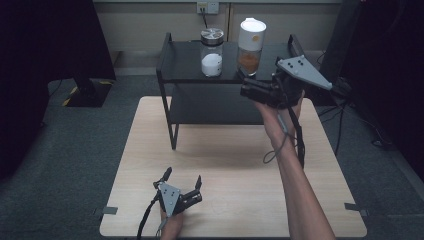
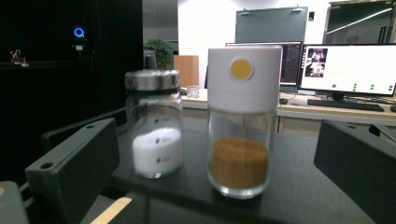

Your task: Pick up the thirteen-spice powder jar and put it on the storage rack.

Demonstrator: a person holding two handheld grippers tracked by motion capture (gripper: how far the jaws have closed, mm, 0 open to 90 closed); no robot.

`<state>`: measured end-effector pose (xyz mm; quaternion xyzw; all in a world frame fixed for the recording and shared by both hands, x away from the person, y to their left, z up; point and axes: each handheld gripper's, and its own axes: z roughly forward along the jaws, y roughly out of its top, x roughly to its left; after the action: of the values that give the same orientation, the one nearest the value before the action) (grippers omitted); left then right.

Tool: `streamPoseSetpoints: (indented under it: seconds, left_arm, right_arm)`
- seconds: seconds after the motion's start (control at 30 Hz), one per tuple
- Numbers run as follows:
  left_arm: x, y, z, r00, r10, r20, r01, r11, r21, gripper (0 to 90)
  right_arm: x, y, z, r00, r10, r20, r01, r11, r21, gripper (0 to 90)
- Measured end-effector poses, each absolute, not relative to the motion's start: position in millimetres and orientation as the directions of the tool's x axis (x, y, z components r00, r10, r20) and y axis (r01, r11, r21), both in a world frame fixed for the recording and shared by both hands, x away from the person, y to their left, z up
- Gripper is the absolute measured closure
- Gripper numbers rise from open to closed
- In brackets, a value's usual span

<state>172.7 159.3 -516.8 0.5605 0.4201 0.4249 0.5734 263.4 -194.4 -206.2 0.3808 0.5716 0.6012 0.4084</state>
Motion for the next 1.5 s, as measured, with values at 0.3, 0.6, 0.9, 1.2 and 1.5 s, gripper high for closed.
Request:
streamPoseSetpoints:
  seconds: [0.3,0.6,0.9,1.2,1.5]
  left_arm:
    - [173,159,-517,0.284,0.959,-0.007,-0.017,0.012,1.000,0.0]
    - [172,158,-517,0.281,0.960,-0.007,-0.018,0.013,1.000,0.0]
    - [172,158,-517,0.276,0.961,-0.007,-0.018,0.012,1.000,0.0]
    - [171,157,-517,0.274,0.962,-0.006,-0.018,0.011,1.000,0.0]
    - [171,157,-517,0.274,0.962,-0.006,-0.018,0.011,1.000,0.0]
  right_arm:
    - [242,-203,-238,-0.401,0.916,-0.008,-0.071,-0.022,0.997,0.0]
    - [225,-208,-286,-0.386,0.922,-0.034,-0.092,-0.002,0.996,0.0]
    - [208,-217,-329,-0.351,0.936,-0.031,-0.091,-0.001,0.996,0.0]
    - [186,-231,-393,-0.330,0.944,0.014,-0.044,-0.030,0.999,0.0]
    - [172,-237,-443,-0.238,0.971,0.028,-0.026,-0.035,0.999,0.0]
